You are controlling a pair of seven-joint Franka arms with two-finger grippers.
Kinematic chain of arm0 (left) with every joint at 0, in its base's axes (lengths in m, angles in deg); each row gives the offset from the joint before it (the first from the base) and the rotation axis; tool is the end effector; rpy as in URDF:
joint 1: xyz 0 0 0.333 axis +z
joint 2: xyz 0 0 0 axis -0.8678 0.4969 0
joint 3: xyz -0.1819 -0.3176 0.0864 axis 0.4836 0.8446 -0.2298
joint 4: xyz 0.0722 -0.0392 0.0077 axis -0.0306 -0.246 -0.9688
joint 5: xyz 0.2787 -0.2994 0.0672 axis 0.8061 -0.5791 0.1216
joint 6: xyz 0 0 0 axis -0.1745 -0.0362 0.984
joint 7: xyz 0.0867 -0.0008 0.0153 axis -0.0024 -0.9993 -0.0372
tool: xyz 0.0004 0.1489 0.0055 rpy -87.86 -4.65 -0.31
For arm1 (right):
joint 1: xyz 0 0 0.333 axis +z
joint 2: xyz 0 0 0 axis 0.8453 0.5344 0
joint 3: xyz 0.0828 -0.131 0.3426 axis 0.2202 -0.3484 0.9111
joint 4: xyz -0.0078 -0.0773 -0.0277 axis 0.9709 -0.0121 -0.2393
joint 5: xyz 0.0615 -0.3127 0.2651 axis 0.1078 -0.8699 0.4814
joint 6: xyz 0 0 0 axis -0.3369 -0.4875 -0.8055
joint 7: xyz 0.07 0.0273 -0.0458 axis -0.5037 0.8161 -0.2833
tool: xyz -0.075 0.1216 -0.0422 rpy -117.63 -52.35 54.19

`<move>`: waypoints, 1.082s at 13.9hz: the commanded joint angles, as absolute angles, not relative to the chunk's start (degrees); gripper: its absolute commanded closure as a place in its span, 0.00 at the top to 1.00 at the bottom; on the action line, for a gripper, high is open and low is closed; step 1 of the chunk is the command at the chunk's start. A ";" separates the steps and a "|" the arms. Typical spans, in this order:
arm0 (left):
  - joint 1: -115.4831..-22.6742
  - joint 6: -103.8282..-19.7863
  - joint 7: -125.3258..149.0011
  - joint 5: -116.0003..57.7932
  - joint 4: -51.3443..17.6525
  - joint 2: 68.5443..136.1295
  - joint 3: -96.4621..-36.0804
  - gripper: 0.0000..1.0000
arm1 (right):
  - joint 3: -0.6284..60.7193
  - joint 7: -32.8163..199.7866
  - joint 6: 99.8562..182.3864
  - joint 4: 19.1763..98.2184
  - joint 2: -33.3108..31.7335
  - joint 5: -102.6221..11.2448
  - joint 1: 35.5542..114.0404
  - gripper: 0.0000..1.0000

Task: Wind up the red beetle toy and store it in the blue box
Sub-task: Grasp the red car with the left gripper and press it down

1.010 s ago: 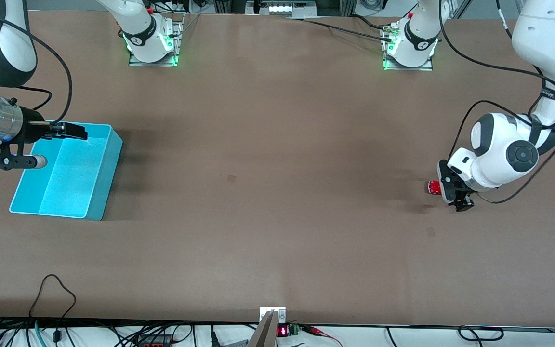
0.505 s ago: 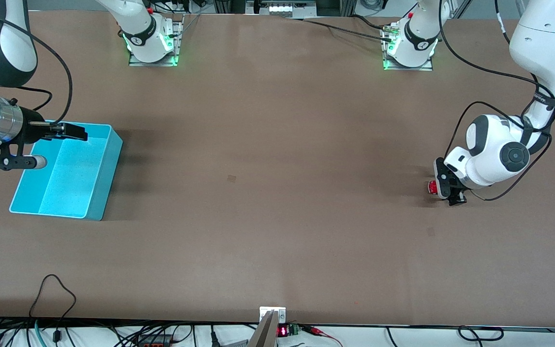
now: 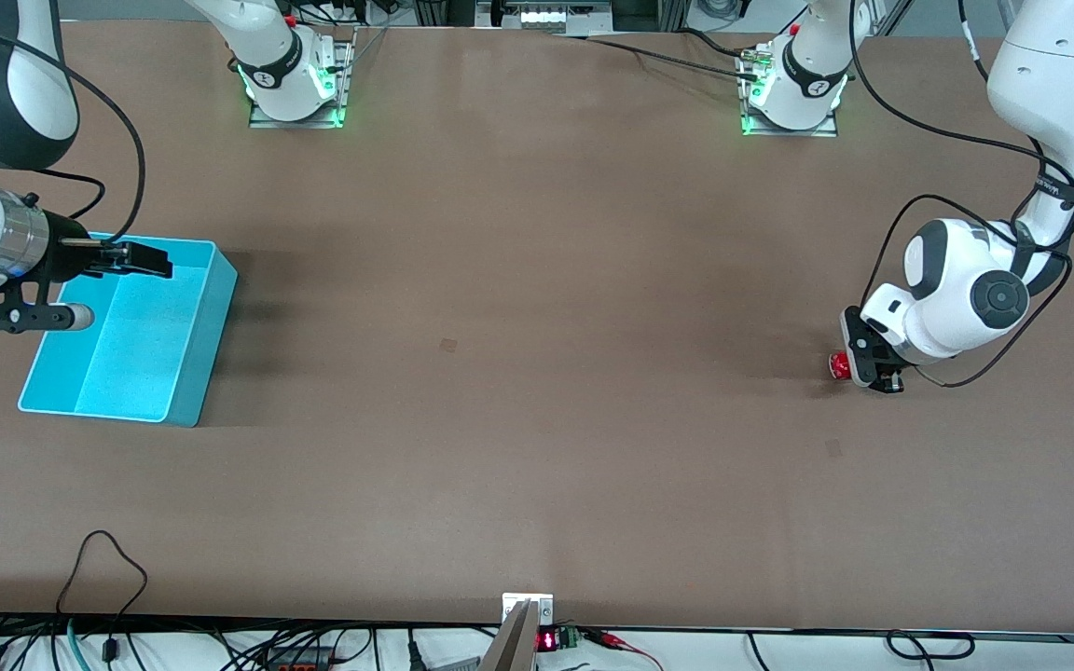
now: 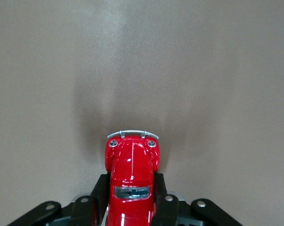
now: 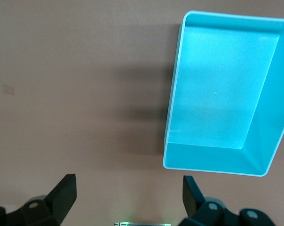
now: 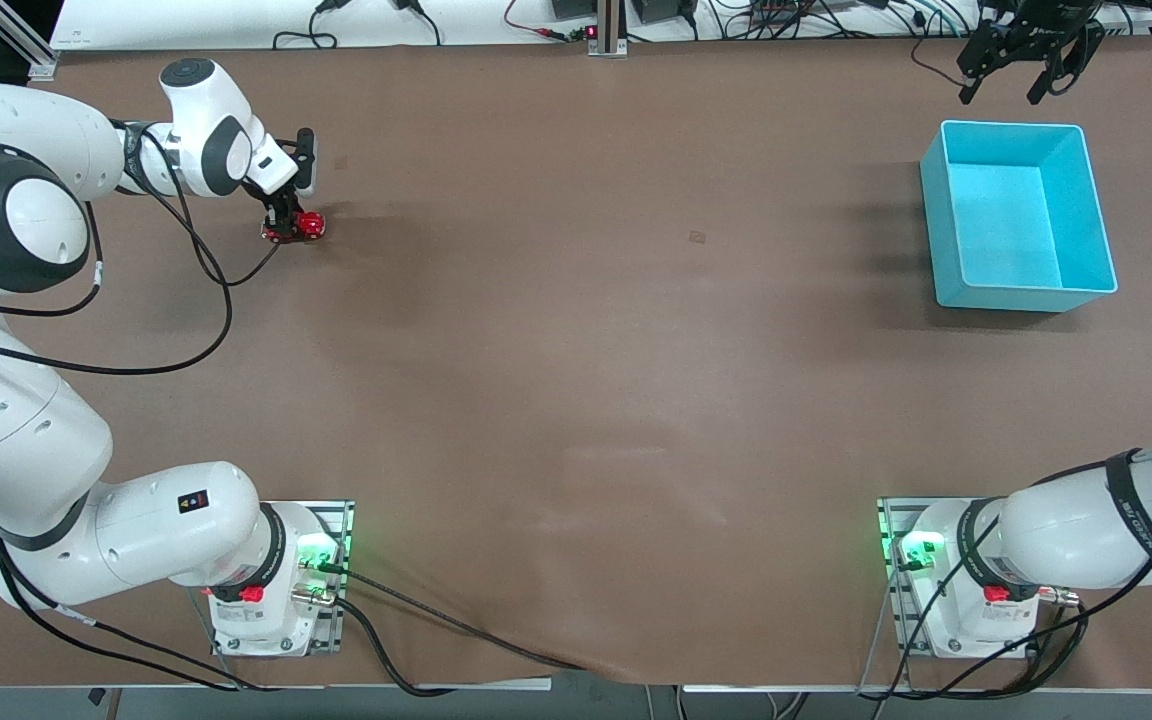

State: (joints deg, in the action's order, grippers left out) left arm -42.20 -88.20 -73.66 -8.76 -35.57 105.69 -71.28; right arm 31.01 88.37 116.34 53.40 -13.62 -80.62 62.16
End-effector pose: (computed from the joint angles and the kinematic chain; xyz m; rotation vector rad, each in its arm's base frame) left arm 0.6208 0.0557 0.1782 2.3455 -2.0434 -0.0583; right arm 0.6155 0.0082 0.5024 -3.0994 0.0043 0.3687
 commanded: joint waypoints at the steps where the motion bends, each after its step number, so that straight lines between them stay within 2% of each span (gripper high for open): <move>1: -41.57 -87.82 -72.57 -7.63 -36.58 104.66 -70.71 0.07 | 31.19 87.99 116.82 55.91 -14.76 -79.55 61.83 1.00; 4: -41.48 -87.82 -73.53 -7.63 -36.49 105.19 -70.80 0.07 | 31.19 87.90 121.11 60.82 -15.81 -79.55 61.74 1.00; 7: -38.86 -87.91 -79.15 -7.63 -36.23 105.72 -70.80 0.07 | 31.36 87.81 128.75 69.52 -18.71 -79.63 61.92 1.00; 10: -35.17 -88.17 -83.98 -7.54 -36.23 105.98 -70.89 0.07 | 31.54 83.97 131.31 73.48 -18.89 -79.81 62.09 1.00; 15: -29.55 -88.52 -90.49 -7.54 -35.79 106.69 -70.89 0.07 | 31.98 81.40 143.59 81.39 -19.24 -79.90 62.09 1.00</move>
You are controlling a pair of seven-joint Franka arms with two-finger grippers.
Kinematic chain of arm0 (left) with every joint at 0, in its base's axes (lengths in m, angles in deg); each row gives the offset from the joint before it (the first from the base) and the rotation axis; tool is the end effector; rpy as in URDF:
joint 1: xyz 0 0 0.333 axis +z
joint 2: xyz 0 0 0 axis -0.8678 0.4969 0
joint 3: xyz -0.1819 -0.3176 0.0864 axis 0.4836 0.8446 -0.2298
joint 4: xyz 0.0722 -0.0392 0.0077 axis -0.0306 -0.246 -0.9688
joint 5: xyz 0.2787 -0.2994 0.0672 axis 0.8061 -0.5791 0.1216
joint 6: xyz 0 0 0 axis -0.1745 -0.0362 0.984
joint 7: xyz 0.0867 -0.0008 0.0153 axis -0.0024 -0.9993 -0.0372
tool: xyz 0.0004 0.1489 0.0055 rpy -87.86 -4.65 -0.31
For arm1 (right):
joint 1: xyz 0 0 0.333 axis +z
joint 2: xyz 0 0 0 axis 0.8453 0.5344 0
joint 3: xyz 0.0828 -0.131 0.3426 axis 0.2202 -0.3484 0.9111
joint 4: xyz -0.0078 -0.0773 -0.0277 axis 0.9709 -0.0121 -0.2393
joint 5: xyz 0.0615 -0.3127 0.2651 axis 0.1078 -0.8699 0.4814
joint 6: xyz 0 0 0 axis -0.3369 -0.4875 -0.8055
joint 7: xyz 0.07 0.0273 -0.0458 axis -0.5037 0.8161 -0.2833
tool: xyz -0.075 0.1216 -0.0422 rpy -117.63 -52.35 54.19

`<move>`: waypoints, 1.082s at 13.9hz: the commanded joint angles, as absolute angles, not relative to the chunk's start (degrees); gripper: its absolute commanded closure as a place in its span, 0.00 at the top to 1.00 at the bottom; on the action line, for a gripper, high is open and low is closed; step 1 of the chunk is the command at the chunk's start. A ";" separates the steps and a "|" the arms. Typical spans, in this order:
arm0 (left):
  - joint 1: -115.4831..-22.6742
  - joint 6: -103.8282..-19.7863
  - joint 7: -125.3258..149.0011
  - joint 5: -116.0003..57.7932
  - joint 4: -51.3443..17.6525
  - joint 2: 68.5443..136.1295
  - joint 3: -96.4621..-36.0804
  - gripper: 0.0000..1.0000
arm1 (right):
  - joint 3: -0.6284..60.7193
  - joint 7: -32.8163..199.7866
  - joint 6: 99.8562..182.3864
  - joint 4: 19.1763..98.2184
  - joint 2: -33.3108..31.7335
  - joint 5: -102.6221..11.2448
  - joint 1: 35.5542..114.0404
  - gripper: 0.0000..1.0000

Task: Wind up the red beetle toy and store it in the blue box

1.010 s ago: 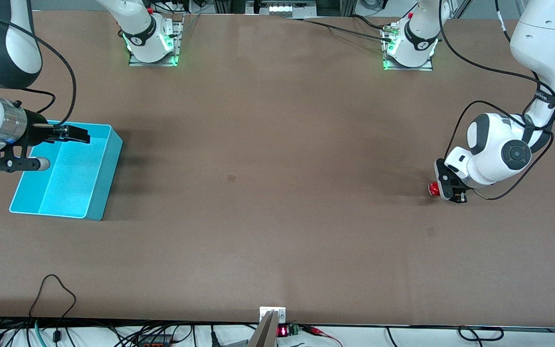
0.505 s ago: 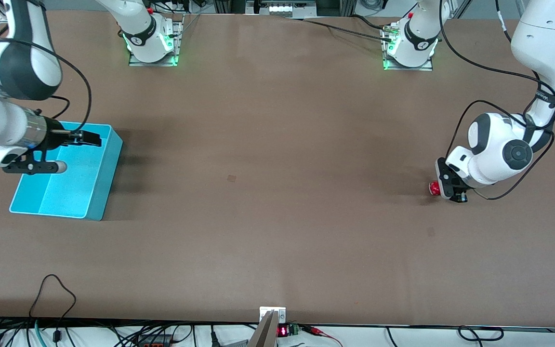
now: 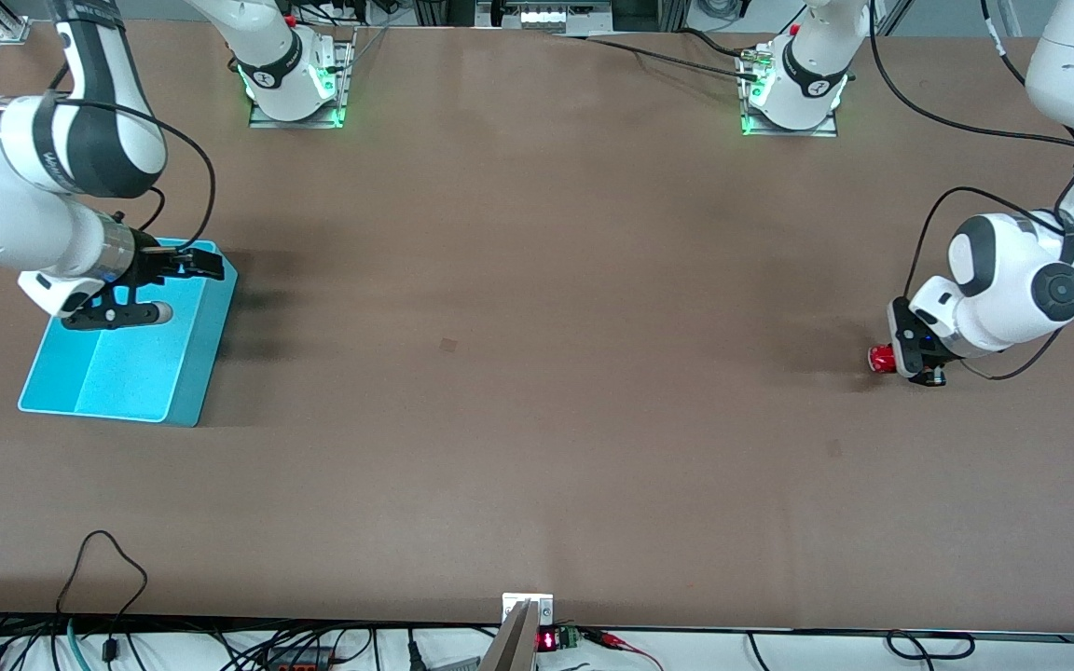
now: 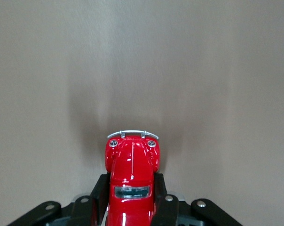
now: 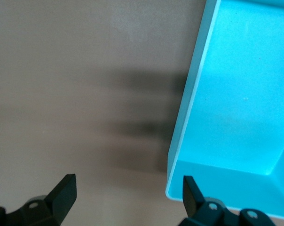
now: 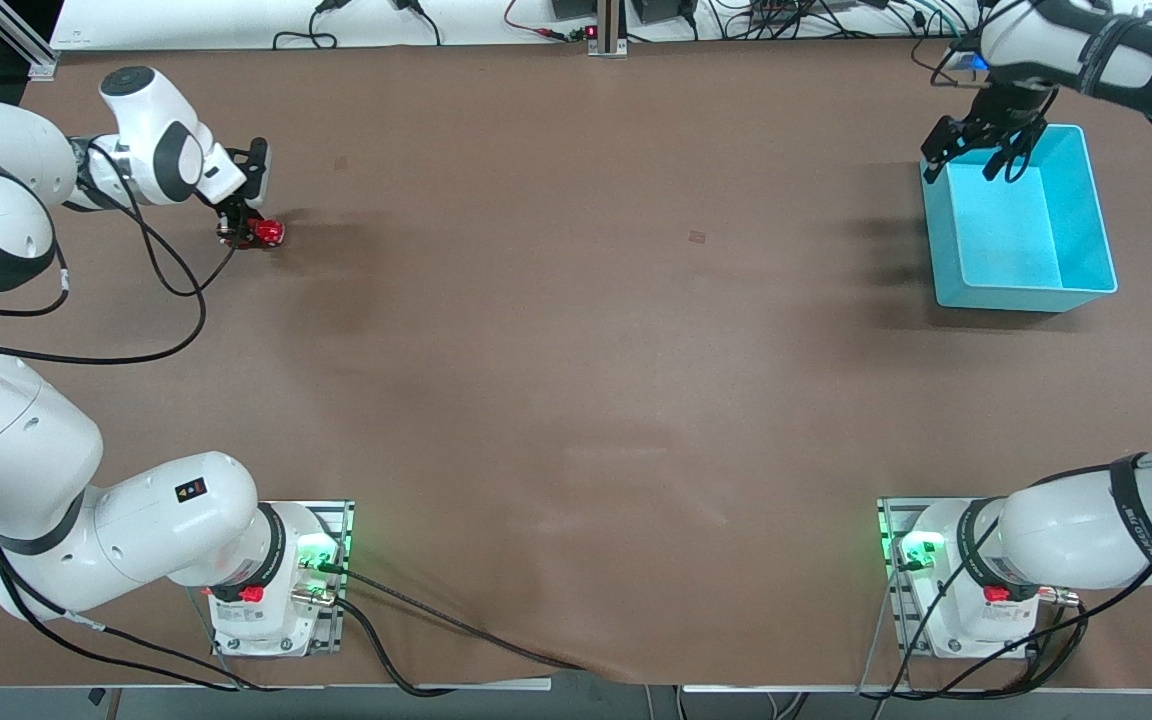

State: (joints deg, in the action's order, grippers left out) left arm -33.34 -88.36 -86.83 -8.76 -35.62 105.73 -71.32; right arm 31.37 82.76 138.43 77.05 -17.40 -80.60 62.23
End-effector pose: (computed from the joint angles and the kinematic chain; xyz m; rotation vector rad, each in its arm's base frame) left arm 0.6047 0.1510 0.1776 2.2634 -2.1257 -0.0468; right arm 0.5670 0.0083 0.3739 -3.0919 -0.1398 0.3059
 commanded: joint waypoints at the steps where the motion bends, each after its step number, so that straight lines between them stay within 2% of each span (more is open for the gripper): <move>1: -28.49 -88.52 -92.33 -7.54 -35.79 106.69 -70.89 0.07 | 32.85 81.05 147.71 83.14 -19.07 -79.90 62.09 1.00; 3: -26.47 -88.52 -94.10 -7.54 -35.61 106.69 -70.89 0.07 | 33.56 80.96 152.92 84.39 -18.46 -79.90 62.18 1.00; 8: -24.61 -88.52 -97.62 -7.54 -34.56 106.86 -70.89 0.08 | 33.65 81.13 156.54 83.87 -14.77 -79.72 62.09 1.00; 15: -24.34 -88.52 -97.88 -7.54 -34.47 107.21 -70.89 0.10 | 33.65 81.05 156.28 83.43 -14.67 -79.72 62.09 1.00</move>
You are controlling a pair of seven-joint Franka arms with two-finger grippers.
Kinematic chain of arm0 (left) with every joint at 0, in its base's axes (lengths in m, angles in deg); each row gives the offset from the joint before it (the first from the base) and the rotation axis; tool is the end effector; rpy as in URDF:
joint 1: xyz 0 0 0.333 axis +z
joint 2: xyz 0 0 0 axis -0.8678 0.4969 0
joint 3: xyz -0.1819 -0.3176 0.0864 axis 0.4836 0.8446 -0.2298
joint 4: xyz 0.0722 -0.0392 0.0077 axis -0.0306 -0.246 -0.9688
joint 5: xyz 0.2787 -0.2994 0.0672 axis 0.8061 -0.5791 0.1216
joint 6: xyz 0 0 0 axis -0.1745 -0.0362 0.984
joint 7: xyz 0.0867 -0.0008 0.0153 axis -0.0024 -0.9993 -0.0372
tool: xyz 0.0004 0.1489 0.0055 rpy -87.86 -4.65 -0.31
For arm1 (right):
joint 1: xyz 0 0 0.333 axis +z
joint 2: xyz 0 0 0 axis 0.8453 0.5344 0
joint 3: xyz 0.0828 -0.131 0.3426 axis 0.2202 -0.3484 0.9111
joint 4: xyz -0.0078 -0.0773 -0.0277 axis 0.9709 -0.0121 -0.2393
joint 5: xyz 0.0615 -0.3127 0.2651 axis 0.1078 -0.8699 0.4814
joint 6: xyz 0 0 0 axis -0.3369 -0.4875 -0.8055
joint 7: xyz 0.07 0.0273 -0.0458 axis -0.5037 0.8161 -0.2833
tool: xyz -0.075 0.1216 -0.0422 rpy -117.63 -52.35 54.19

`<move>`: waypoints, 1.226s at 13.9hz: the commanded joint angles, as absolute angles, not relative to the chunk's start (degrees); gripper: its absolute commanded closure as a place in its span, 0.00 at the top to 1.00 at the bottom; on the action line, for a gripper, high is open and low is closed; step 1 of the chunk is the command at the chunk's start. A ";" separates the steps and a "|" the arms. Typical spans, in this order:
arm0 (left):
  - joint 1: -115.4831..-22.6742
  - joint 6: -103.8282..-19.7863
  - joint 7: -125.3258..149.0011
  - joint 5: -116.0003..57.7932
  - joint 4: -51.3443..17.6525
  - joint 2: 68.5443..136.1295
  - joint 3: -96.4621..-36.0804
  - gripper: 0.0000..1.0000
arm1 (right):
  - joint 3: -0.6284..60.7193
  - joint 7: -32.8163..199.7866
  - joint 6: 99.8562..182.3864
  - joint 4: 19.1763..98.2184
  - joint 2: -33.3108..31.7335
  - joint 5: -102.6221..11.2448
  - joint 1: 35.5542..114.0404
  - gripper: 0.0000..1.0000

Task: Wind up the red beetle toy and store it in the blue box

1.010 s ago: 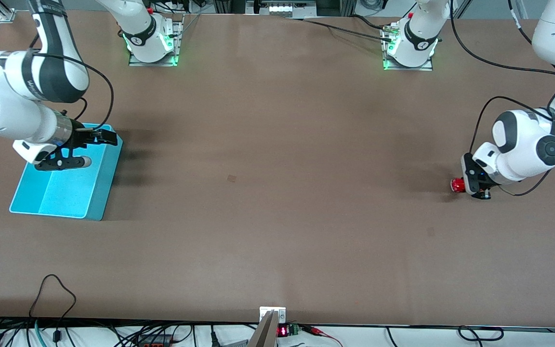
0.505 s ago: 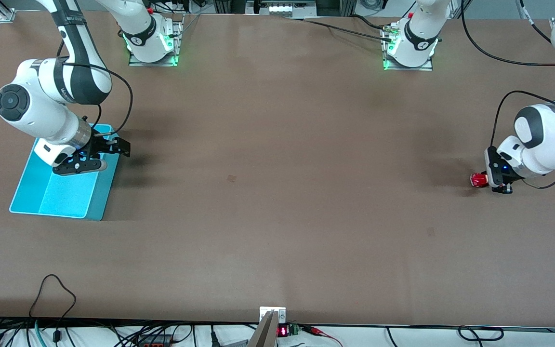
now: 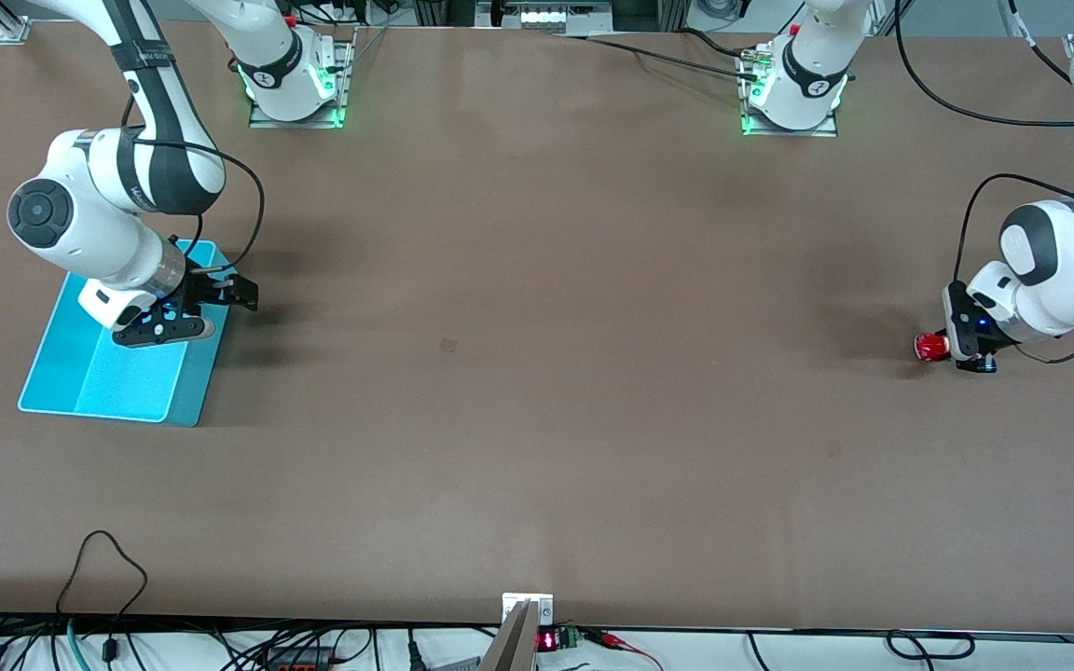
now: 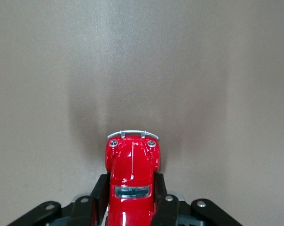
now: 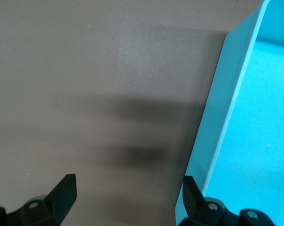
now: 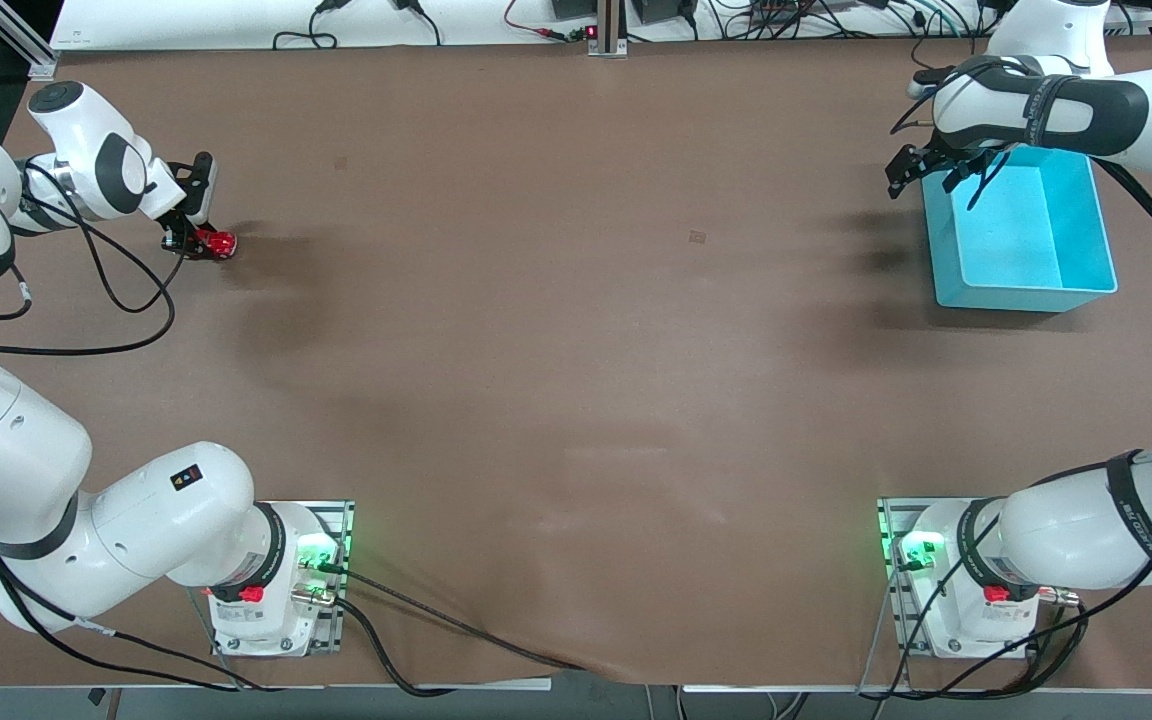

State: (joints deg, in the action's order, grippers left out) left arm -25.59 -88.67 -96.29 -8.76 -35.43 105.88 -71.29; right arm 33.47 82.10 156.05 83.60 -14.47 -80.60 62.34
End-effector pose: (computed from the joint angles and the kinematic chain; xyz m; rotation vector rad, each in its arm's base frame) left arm 0.5807 0.2315 0.1777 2.2321 -2.1601 -0.0318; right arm 0.5758 0.0285 0.3157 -3.1114 -0.2094 0.0869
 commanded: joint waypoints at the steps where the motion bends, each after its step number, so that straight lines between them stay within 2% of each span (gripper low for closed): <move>1: -24.26 -88.61 -98.32 -7.54 -34.29 107.21 -70.89 0.10 | 33.65 81.05 156.19 83.43 -14.67 -79.72 62.09 1.00; 3: -24.17 -88.52 -99.20 -7.54 -33.59 107.21 -70.89 0.11 | 33.65 81.05 156.28 83.34 -14.67 -79.72 61.83 1.00; 4: -24.34 -88.52 -99.20 -7.54 -33.59 107.21 -70.89 0.21 | 33.65 80.96 156.28 83.16 -14.67 -79.72 61.92 1.00; 5: -24.34 -88.43 -99.46 -7.54 -33.50 107.04 -70.80 0.95 | 33.65 80.96 156.28 83.07 -14.67 -79.81 61.92 1.00; 6: -24.43 -88.26 -99.47 -7.54 -33.41 106.60 -70.71 1.00 | 33.56 80.61 156.28 83.07 -14.67 -79.81 61.83 1.00; 17: -24.78 -76.85 -94.12 -7.63 -32.89 96.59 -67.02 1.00 | 33.56 79.99 156.28 83.07 -14.41 -79.81 61.57 1.00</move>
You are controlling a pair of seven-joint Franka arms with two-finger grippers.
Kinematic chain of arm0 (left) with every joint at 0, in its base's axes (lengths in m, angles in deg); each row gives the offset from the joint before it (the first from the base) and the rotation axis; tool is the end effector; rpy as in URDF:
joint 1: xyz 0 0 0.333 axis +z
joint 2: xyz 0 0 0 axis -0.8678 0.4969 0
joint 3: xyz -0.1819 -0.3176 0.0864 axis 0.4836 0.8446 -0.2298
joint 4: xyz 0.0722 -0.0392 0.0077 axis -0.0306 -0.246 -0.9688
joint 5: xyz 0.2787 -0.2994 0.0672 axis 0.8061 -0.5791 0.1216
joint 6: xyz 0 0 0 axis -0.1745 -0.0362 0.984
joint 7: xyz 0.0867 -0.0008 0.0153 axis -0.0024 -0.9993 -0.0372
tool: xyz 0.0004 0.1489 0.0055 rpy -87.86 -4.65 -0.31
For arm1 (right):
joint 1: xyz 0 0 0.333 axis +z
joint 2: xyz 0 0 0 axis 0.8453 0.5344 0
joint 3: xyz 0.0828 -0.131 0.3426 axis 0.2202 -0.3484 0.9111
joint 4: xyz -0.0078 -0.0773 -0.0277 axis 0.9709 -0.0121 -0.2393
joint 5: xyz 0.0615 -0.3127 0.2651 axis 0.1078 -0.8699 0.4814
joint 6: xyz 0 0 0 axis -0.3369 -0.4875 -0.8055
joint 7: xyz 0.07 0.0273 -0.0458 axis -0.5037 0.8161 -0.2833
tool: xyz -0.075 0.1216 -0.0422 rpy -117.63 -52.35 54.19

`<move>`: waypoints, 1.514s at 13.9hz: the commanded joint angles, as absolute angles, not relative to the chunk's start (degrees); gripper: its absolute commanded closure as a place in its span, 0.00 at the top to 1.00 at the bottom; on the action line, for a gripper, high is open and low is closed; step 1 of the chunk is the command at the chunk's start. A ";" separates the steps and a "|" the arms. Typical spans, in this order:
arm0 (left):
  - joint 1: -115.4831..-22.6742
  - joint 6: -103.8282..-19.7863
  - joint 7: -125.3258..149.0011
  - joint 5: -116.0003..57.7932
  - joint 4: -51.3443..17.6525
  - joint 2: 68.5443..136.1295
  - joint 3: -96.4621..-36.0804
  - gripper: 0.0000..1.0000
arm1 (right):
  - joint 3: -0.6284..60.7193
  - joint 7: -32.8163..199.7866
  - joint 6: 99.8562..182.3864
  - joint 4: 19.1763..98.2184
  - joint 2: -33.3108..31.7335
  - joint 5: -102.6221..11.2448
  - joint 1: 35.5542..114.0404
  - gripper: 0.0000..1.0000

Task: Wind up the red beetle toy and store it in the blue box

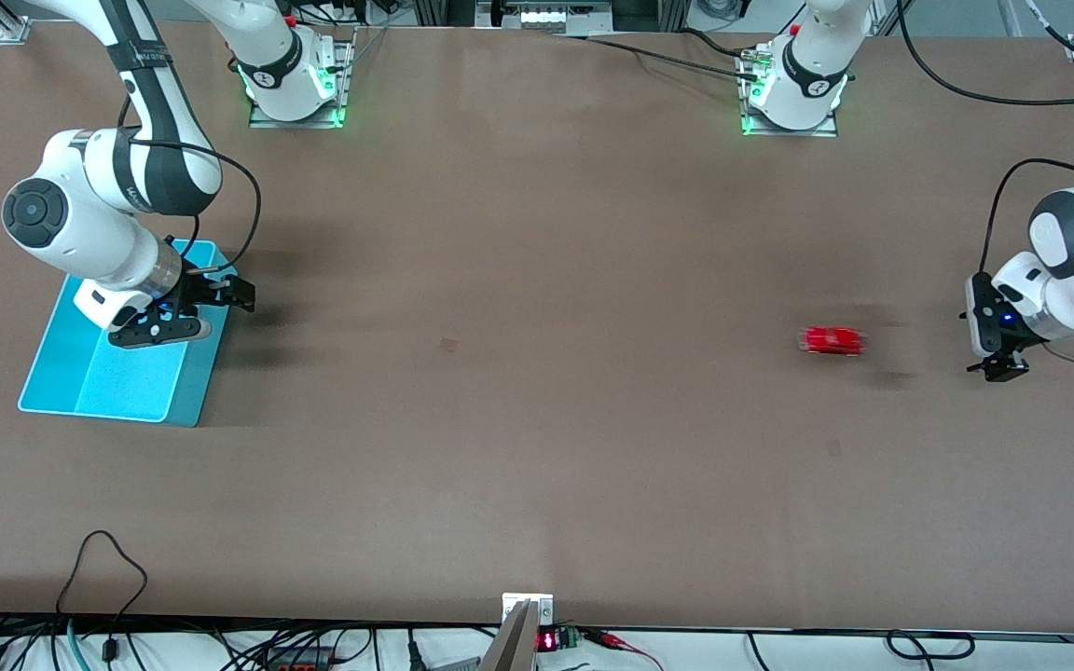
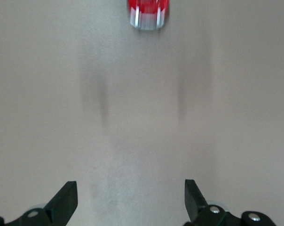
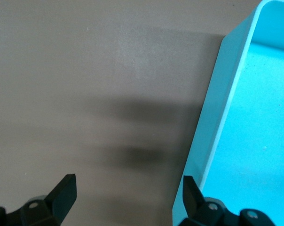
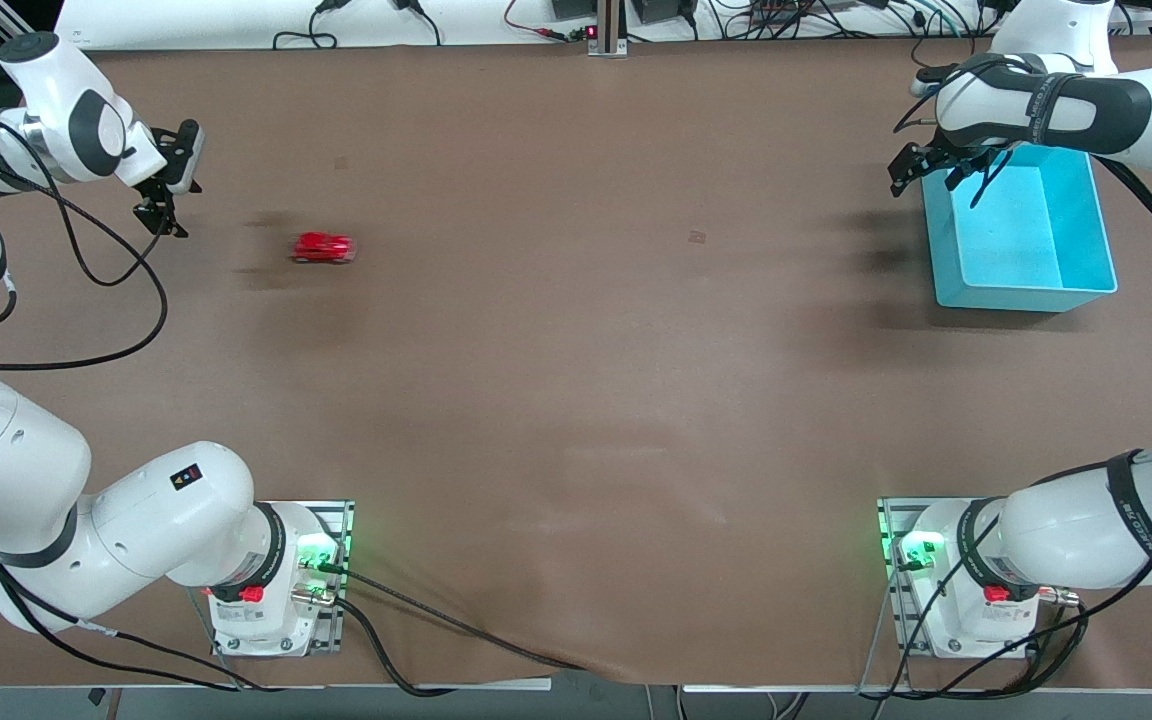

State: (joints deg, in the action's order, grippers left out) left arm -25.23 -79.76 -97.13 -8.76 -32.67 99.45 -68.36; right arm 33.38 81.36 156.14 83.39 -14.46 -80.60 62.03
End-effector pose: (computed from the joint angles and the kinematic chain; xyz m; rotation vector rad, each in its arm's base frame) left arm 0.5968 0.2178 0.2560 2.1945 -2.2249 -0.0671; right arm 0.5776 0.0246 0.3173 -3.1109 -0.2187 0.0787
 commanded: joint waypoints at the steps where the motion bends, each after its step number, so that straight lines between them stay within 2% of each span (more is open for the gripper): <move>1: -24.87 -74.40 -92.45 -7.72 -32.80 95.62 -66.50 1.00 | 33.56 79.99 156.28 83.07 -14.41 -79.81 61.57 1.00; 15: -24.96 -51.71 -77.34 -7.81 -23.23 90.78 -58.24 1.00 | 33.56 79.73 156.02 83.07 -14.50 -79.90 61.92 1.00; 18: -24.96 -41.97 -69.17 -7.81 -17.88 90.78 -53.68 1.00 | 33.39 72.20 155.84 83.07 -15.11 -79.81 61.65 1.00; 21: -24.96 -34.40 -61.00 -7.72 -14.78 90.78 -50.15 1.00 | 33.47 65.51 151.98 83.33 -16.51 -79.81 62.26 1.00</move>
